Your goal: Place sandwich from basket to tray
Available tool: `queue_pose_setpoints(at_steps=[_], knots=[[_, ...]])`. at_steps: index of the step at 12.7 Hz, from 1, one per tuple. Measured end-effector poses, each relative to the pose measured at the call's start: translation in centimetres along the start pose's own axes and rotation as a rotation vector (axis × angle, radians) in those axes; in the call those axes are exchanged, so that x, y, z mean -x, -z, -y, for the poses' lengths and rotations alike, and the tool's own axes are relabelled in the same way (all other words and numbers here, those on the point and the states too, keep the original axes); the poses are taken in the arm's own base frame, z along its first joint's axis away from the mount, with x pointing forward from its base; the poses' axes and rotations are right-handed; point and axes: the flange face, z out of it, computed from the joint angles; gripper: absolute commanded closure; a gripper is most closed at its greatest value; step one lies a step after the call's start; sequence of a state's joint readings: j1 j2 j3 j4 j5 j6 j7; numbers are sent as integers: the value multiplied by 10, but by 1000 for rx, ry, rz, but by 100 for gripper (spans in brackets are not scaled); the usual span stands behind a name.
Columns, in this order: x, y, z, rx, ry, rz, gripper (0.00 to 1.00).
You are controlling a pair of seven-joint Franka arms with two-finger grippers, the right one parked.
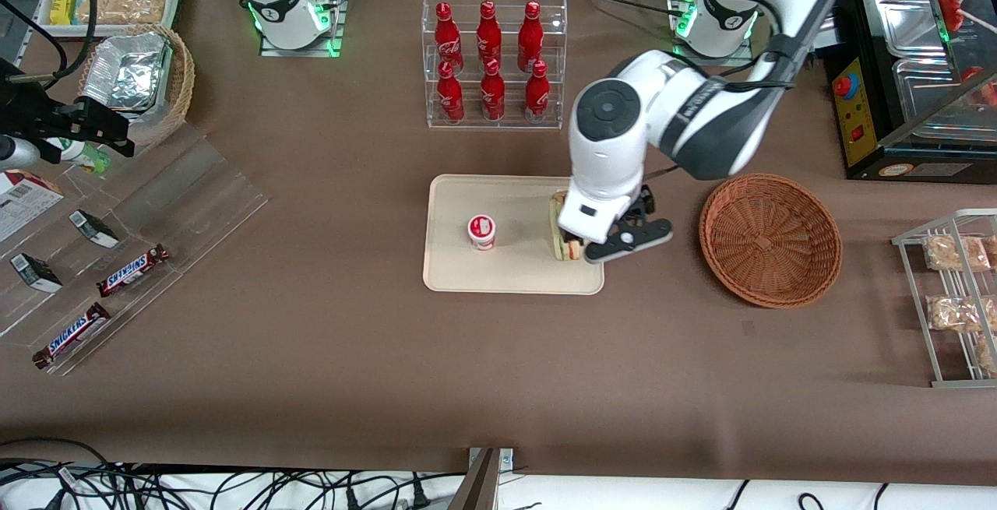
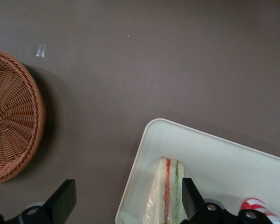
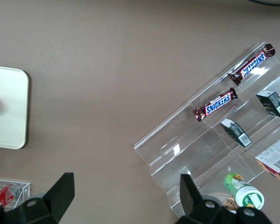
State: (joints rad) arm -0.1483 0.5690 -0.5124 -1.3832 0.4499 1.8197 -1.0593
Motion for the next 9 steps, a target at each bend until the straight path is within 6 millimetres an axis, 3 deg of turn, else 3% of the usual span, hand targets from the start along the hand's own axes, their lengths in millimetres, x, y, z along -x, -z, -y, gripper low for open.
queue_pose_setpoints(at_steps=[3, 6, 9], knots=[[-38, -1, 35, 5, 27, 26, 0], [-67, 11, 64, 3, 30, 38, 0], [-105, 13, 109, 22, 10, 57, 0]])
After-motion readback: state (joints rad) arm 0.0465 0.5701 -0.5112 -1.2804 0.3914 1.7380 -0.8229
